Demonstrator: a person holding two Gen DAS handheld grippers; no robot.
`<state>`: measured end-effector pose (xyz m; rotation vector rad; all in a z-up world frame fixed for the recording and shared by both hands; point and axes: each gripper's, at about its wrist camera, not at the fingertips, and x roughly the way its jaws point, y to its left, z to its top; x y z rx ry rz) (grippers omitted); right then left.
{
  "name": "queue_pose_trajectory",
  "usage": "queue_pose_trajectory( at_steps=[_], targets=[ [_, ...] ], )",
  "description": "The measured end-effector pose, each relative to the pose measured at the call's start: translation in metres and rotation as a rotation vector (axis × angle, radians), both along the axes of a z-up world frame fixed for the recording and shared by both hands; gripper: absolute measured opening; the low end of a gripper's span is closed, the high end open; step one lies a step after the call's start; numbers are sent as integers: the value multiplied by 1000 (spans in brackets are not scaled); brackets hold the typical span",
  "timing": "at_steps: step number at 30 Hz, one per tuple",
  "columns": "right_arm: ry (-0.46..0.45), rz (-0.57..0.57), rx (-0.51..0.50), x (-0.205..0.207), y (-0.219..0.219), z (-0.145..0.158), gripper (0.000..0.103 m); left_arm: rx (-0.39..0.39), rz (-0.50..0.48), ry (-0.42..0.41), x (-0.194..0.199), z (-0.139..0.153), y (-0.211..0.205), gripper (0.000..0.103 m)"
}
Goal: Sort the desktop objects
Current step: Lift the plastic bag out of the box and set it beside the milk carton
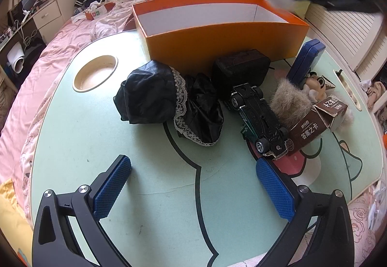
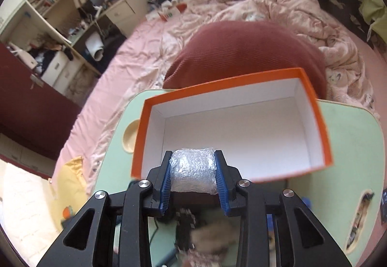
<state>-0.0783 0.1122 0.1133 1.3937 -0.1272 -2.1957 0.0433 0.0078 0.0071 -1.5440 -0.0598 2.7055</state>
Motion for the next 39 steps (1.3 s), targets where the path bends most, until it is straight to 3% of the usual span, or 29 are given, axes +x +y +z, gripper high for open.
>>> queue_pose_trajectory(
  at_steps=[3, 7, 10, 12, 15, 16, 18, 20, 22, 25, 29, 33, 37, 39],
  targets=[
    [40, -25, 21, 23, 45, 0, 32, 0, 4, 0, 0, 0, 0, 103],
    [24, -67, 18, 52, 92, -21, 32, -1, 10, 0, 0, -1, 0, 103],
    [26, -59, 19, 75, 104, -31, 33, 0, 15, 1, 0, -1, 0, 103],
    [41, -48, 38, 83, 104, -37, 43, -1, 29, 3, -1, -1, -3, 103],
    [82, -36, -34, 85, 111, -28, 47, 13, 78, 14, 1, 1, -11, 103],
    [107, -57, -61, 81, 115, -19, 47, 42, 90, 25, 3, 3, -16, 103],
    [166, -122, -84, 69, 124, -1, 63, 113, 102, 48, 7, 6, -26, 103],
    [213, -208, -42, 50, 129, 13, 73, 186, 108, 67, 8, 11, -37, 103],
    [240, -256, 55, 26, 124, 18, 73, 216, 120, 95, 11, 18, -44, 103],
    [227, -273, 164, -14, 112, 9, 73, 175, 201, 169, 7, 40, -62, 103],
    [115, -255, 125, -49, 102, -18, 73, 194, 277, 219, -20, 57, -95, 103],
    [38, -239, 26, -51, 101, -38, 73, 288, 179, 134, -76, 50, -102, 103],
    [38, -239, -39, -30, 104, -45, 73, 375, 47, 46, -111, 34, -71, 103],
    [55, -249, -39, -18, 104, -44, 74, 318, 42, 42, -120, 35, -56, 103]
  ],
)
